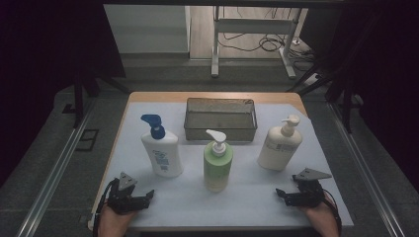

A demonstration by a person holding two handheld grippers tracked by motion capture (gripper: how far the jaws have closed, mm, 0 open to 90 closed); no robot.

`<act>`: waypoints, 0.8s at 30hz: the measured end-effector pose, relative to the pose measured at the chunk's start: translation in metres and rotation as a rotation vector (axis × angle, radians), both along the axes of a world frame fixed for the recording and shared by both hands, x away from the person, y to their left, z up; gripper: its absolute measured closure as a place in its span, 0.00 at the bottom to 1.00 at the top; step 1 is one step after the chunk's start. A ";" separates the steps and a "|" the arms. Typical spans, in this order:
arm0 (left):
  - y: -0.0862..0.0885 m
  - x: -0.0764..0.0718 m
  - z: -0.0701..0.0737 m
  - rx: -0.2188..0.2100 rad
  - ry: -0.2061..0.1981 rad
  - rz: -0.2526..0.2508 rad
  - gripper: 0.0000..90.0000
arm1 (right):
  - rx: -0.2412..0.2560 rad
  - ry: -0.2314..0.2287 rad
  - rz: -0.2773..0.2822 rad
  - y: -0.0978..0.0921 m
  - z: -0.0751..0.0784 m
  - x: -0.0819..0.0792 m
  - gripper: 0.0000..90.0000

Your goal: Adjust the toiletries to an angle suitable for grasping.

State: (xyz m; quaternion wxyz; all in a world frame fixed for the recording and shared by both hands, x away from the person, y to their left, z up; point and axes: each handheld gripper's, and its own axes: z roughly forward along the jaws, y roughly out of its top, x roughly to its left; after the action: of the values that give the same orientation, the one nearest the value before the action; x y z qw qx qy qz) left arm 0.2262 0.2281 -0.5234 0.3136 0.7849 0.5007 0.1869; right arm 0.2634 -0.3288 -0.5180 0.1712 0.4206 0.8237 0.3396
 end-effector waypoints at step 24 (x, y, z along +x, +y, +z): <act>0.001 0.000 -0.001 -0.006 0.001 -0.001 0.14 | 0.002 0.004 0.001 0.000 0.000 0.000 0.15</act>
State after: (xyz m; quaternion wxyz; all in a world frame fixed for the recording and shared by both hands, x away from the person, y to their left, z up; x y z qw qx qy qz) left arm 0.2267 0.2289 -0.5240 0.3157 0.7844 0.5009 0.1849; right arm 0.2637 -0.3290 -0.5178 0.1691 0.4210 0.8238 0.3397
